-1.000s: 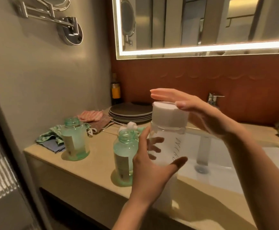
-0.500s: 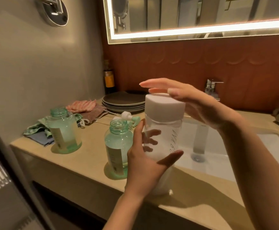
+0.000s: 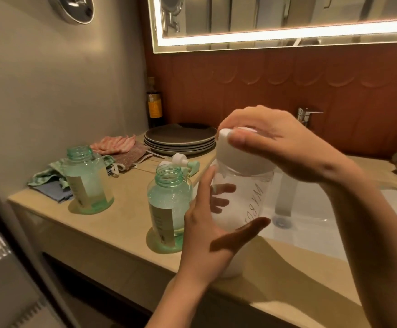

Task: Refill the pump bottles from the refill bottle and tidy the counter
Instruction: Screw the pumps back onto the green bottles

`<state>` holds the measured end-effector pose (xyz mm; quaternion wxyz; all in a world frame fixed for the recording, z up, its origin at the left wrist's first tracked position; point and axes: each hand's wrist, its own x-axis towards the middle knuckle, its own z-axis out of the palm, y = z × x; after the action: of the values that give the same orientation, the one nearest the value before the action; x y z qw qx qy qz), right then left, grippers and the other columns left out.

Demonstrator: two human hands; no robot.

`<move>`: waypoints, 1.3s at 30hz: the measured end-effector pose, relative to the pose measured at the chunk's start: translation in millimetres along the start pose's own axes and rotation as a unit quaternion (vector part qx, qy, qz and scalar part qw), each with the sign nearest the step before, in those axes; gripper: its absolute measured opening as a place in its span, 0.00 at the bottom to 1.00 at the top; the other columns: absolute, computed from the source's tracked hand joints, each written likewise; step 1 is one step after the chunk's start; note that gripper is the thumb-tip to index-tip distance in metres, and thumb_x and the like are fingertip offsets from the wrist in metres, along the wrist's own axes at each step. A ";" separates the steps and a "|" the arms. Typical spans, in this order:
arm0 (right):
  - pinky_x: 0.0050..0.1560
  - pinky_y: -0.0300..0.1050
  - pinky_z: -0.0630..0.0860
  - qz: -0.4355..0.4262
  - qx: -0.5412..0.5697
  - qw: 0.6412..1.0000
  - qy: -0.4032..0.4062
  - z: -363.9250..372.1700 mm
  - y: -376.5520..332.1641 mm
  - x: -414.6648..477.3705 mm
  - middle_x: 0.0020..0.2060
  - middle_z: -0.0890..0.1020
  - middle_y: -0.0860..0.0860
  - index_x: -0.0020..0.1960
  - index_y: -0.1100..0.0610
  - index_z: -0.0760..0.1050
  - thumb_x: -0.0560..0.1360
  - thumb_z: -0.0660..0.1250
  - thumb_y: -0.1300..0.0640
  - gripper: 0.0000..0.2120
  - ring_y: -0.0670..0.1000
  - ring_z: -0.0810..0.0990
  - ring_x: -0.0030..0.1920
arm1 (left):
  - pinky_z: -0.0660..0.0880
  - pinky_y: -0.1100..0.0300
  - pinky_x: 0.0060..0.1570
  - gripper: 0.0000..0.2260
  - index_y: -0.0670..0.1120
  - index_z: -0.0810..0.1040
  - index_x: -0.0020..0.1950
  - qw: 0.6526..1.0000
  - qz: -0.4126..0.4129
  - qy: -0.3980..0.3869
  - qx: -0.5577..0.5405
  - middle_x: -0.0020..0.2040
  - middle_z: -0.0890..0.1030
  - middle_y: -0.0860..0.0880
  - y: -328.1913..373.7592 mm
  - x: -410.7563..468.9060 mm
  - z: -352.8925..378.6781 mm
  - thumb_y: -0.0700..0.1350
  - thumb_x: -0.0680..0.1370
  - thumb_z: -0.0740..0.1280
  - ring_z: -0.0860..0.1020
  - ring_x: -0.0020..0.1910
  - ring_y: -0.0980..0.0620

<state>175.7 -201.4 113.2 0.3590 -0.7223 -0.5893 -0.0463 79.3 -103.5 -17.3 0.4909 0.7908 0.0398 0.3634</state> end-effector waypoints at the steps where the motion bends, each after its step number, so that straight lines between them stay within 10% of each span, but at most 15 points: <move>1: 0.47 0.23 0.69 -0.003 0.038 0.999 -0.028 -2.2 0.2 -0.9 0.52 0.77 0.37 0.53 0.38 0.74 0.63 0.57 0.27 0.25 0.35 0.74 0.52 | 0.72 0.68 0.47 0.43 0.64 0.57 0.70 1.000 0.000 -0.002 0.002 0.54 0.75 0.66 0.1 0.0 0.3 0.67 0.60 0.73 0.74 0.51 0.65; 5: 0.61 0.44 0.73 -0.029 0.202 0.970 -0.131 -17.4 17.3 -8.2 0.67 0.72 0.48 0.70 0.51 0.67 0.68 0.67 0.34 0.36 0.49 0.71 0.67 | 0.74 0.63 0.51 0.43 0.58 0.61 0.70 1.000 -0.006 -0.007 0.004 0.54 0.76 0.65 1.5 0.2 0.2 0.66 0.58 0.72 0.75 0.51 0.64; 10: 0.50 0.36 0.76 -0.010 0.174 0.984 -0.036 -15.4 22.0 -3.4 0.52 0.81 0.44 0.56 0.50 0.76 0.59 0.75 0.44 0.28 0.46 0.78 0.56 | 0.74 0.64 0.51 0.45 0.64 0.56 0.71 1.000 0.001 -0.003 -0.003 0.54 0.76 0.66 1.0 0.6 1.1 0.66 0.59 0.72 0.75 0.51 0.64; 15: 0.44 0.33 0.77 0.016 0.003 0.999 0.029 -3.1 11.5 0.7 0.45 0.76 0.39 0.51 0.37 0.71 0.59 0.62 0.29 0.23 0.39 0.76 0.48 | 0.71 0.68 0.47 0.43 0.69 0.54 0.70 1.000 -0.003 -0.001 -0.012 0.54 0.74 0.68 -1.6 0.8 3.1 0.65 0.61 0.74 0.73 0.52 0.66; 19: 0.62 0.40 0.68 0.042 0.074 0.995 -0.060 -8.2 8.3 6.3 0.58 0.73 0.39 0.67 0.40 0.67 0.51 0.48 0.15 0.51 0.36 0.71 0.57 | 0.71 0.71 0.48 0.40 0.73 0.53 0.65 1.000 -0.006 -0.005 -0.006 0.54 0.74 0.67 1.4 0.7 3.8 0.66 0.60 0.73 0.73 0.52 0.65; 22: 0.72 0.54 0.60 -0.020 0.264 0.953 -0.143 -17.7 25.3 -5.4 0.72 0.66 0.50 0.75 0.52 0.59 0.70 0.62 0.34 0.39 0.49 0.64 0.72 | 0.71 0.71 0.49 0.42 0.70 0.55 0.67 1.000 -0.005 -0.002 -0.011 0.54 0.75 0.65 2.1 0.2 4.0 0.65 0.57 0.72 0.74 0.51 0.64; 32: 0.44 0.31 0.74 0.017 0.116 0.992 -0.037 -17.0 22.1 -4.3 0.44 0.79 0.38 0.50 0.44 0.74 0.57 0.70 0.39 0.23 0.40 0.78 0.48 | 0.74 0.69 0.47 0.44 0.64 0.56 0.71 1.000 0.016 -0.011 0.001 0.54 0.75 0.66 -3.3 1.2 1.6 0.66 0.60 0.73 0.74 0.52 0.63; 39: 0.51 0.33 0.73 0.008 0.100 0.991 -0.086 -14.1 14.5 -4.8 0.55 0.77 0.38 0.59 0.42 0.73 0.59 0.67 0.28 0.32 0.43 0.75 0.58 | 0.76 0.63 0.50 0.45 0.62 0.56 0.72 1.000 0.012 -0.008 0.009 0.54 0.75 0.65 -2.7 1.3 0.0 0.67 0.60 0.72 0.74 0.52 0.63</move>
<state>192.2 -214.1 114.5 0.3774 -0.6889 -0.6139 0.0779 81.1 -101.6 -18.8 0.4796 0.7985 0.0294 0.3627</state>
